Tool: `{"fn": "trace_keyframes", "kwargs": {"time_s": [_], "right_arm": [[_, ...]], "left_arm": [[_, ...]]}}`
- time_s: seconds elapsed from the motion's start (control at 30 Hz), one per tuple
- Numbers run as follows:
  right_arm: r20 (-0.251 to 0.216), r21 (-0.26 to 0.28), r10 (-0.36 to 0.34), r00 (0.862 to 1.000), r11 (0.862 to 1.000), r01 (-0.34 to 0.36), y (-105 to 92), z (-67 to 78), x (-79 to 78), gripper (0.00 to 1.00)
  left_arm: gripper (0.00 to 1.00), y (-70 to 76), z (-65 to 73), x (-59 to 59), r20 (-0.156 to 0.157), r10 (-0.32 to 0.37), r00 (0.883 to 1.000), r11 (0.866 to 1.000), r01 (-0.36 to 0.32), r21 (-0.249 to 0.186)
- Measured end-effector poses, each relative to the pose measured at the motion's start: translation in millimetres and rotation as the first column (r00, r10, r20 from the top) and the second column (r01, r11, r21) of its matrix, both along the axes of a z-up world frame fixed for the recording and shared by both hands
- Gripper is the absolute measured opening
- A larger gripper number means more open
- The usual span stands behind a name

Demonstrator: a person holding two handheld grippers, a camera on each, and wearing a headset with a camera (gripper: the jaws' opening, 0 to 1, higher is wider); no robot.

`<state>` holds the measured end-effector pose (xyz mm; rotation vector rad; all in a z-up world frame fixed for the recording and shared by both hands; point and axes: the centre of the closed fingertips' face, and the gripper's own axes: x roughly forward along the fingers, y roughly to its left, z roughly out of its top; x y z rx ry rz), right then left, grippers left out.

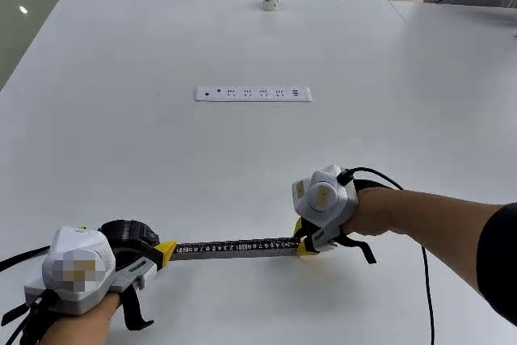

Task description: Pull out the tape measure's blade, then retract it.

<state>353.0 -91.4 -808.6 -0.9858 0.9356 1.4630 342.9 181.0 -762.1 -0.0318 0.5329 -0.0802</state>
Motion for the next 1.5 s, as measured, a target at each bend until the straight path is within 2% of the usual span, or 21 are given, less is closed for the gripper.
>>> {"fn": "trace_keyframes", "kwargs": {"time_s": [0.03, 0.27, 0.37, 0.43, 0.5, 0.67, 0.73, 0.77, 1.5], "right_arm": [[0.001, -0.002, -0.004, 1.000, 1.000, 0.004, 0.0, 0.1, 0.0, 0.10], [-0.001, -0.018, -0.023, 1.000, 1.000, 0.023, 0.4, -0.3, 0.8, 0.10], [0.001, -0.030, -0.022, 1.000, 0.999, 0.022, 0.5, 0.0, 0.3, 0.10], [0.002, -0.037, -0.025, 1.000, 0.999, 0.025, 0.3, -0.6, 0.9, 0.10], [0.003, -0.041, -0.025, 1.000, 0.999, 0.025, 0.1, -0.9, 1.1, 0.10], [0.000, -0.042, -0.035, 0.999, 0.999, 0.035, -0.2, -0.5, 0.8, 0.10], [0.002, -0.041, -0.036, 0.999, 0.999, 0.036, -0.1, -0.8, 1.2, 0.10], [0.004, -0.036, -0.039, 0.999, 0.999, 0.039, 0.8, -0.7, 1.5, 0.10], [-0.003, -0.045, -0.035, 0.999, 0.998, 0.035, 3.7, -1.6, 0.9, 0.10]], "left_arm": [[0.82, 0.3, -1.0, -0.4, -0.012, 0.013, 1.000, 1.000, -0.014, -0.021], [0.72, 2.7, -2.5, 4.7, -0.017, 0.040, 0.999, 0.999, -0.040, -0.002], [0.67, -0.7, -4.9, 4.9, -0.023, 0.041, 0.999, 0.999, -0.041, -0.023], [0.67, -0.1, -4.3, 5.5, -0.019, 0.056, 0.998, 0.998, -0.057, -0.032], [0.63, 3.7, -3.8, 5.8, -0.025, 0.074, 0.997, 0.997, -0.075, -0.036], [0.62, 1.7, -4.3, 4.6, -0.041, 0.066, 0.997, 0.997, -0.067, -0.026], [0.62, 1.0, -4.9, 4.2, -0.048, 0.060, 0.997, 0.998, -0.060, -0.014], [0.61, 1.4, -5.7, 4.1, -0.056, 0.045, 0.997, 0.999, -0.045, 0.006], [0.61, 1.2, -8.0, 2.9, -0.081, 0.038, 0.996, 0.999, -0.038, -0.001]]}}
